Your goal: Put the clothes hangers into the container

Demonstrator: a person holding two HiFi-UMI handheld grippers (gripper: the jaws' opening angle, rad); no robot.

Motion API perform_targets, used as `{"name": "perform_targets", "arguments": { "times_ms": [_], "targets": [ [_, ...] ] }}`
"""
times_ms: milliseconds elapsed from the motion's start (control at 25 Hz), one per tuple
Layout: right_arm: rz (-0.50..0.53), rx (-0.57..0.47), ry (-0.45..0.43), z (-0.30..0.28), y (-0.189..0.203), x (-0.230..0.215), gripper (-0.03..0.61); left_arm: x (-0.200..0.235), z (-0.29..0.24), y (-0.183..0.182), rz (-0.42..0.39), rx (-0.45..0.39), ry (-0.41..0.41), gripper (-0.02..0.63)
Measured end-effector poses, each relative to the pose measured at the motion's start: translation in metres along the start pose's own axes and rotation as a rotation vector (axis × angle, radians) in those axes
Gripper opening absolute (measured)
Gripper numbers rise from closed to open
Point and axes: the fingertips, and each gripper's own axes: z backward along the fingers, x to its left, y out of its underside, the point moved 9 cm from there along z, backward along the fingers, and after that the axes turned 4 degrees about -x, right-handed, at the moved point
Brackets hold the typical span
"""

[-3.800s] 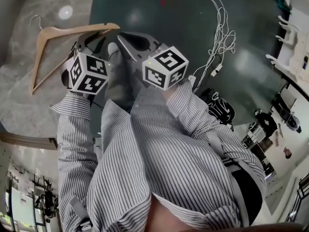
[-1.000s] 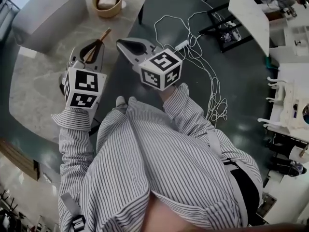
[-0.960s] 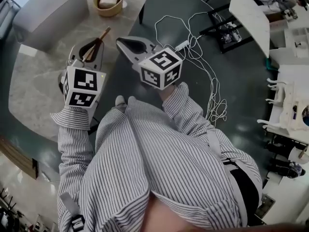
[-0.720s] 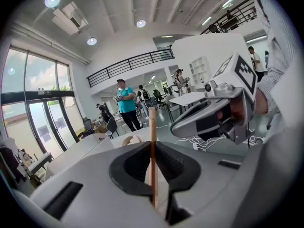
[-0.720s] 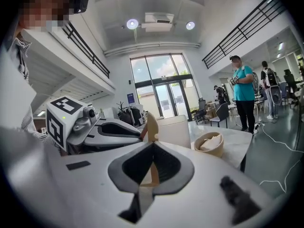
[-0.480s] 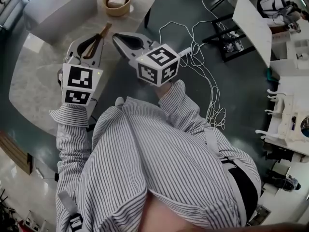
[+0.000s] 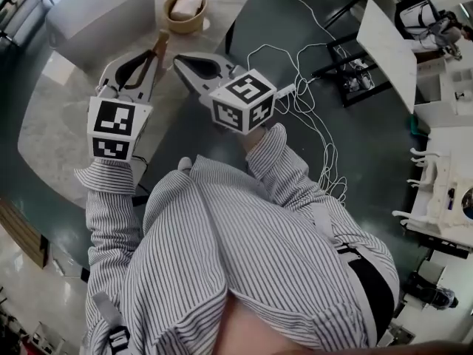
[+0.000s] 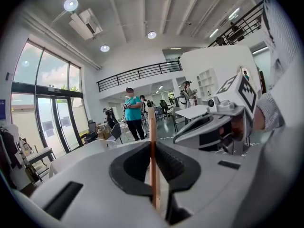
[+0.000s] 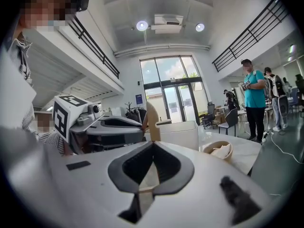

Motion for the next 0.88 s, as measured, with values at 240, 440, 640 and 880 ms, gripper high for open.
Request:
{"name": "perform_targets", "arguments": {
  "times_ms": [240, 440, 640, 880],
  "targets": [
    [-0.046, -0.027, -0.047, 0.003, -0.005, -0.003, 0.014, 0.0, 0.002, -0.017, -0.032, -0.018, -0.035, 0.04],
    [-0.051, -0.051, -0.078, 0.01, -0.016, -0.005, 0.015, -0.006, 0.005, -0.035, -0.08, -0.028, -0.077, 0.04],
    [-0.068, -0.102, -0.13, 0.017, -0.029, -0.004, 0.014, -0.007, 0.011, -0.054, -0.086, -0.07, -0.115, 0.04],
    [-0.076, -0.115, -0.179, 0.023, -0.04, 0.001, 0.014, -0.007, 0.017, -0.082, -0.149, -0.087, -0.147, 0.04]
  ]
}}
